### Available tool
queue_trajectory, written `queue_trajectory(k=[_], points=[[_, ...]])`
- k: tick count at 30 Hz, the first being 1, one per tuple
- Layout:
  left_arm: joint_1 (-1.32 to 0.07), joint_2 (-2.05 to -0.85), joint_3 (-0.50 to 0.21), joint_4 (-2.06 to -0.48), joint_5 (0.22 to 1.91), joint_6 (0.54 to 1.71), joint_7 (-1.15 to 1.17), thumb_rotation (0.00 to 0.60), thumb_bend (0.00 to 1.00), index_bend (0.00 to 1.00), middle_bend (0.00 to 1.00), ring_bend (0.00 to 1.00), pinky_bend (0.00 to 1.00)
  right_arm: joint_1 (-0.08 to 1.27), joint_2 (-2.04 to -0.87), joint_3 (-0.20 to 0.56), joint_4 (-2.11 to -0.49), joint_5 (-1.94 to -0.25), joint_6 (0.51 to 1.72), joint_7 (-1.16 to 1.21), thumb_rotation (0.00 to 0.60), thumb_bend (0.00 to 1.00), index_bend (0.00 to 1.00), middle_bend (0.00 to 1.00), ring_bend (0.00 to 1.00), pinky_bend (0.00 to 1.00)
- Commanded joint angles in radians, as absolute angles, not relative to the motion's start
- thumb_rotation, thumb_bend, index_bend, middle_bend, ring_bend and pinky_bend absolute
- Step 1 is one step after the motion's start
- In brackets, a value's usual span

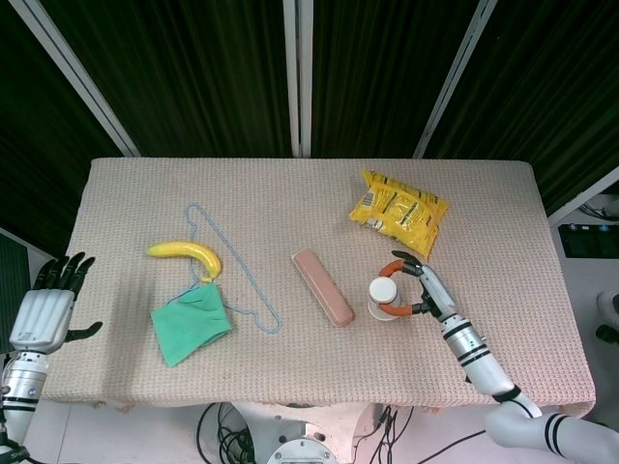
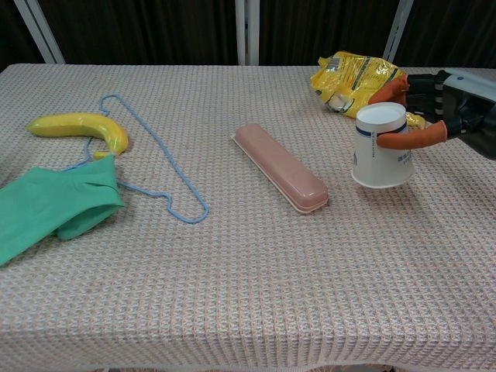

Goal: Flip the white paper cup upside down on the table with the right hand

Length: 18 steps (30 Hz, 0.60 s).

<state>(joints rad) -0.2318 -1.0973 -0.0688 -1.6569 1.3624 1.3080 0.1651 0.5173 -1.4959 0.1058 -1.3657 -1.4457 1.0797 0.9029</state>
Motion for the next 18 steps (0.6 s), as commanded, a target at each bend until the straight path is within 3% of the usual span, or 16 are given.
queue_trajectory(k=[1,10,12,15,18], points=[[-0.232,-1.098,-0.068,-1.655,1.363,1.307,0.164,0.600,0.13,0.02,0.00,0.00,0.00,0.511,-1.480,0.081,-1.302,-1.485,1.042,0.999,0.600,0.14,0.64,0.53,0.09,0.00],[-0.233,-1.100,-0.068,-1.654,1.366,1.308,0.165,0.600,0.13,0.02,0.00,0.00,0.00,0.509,-1.474,0.048,-1.269,-1.528,1.052,1.012,0.600,0.12,0.63,0.51,0.09,0.00],[-0.233,-1.100,-0.067,-1.654,1.366,1.309,0.165,0.600,0.13,0.02,0.00,0.00,0.00,0.511,-1.459,0.032,-1.276,-1.550,1.053,1.024,0.600,0.12,0.52,0.47,0.07,0.00],[-0.233,-1.101,-0.066,-1.655,1.367,1.309,0.167,0.600,0.13,0.02,0.00,0.00,0.00,0.509,-1.431,0.007,-1.283,-1.583,1.066,1.040,0.600,0.11,0.25,0.39,0.01,0.00],[-0.234,-1.101,-0.065,-1.656,1.367,1.307,0.169,0.600,0.13,0.02,0.00,0.00,0.00,0.492,-1.410,-0.010,-1.283,-1.602,1.101,1.014,0.600,0.09,0.09,0.28,0.00,0.00]])
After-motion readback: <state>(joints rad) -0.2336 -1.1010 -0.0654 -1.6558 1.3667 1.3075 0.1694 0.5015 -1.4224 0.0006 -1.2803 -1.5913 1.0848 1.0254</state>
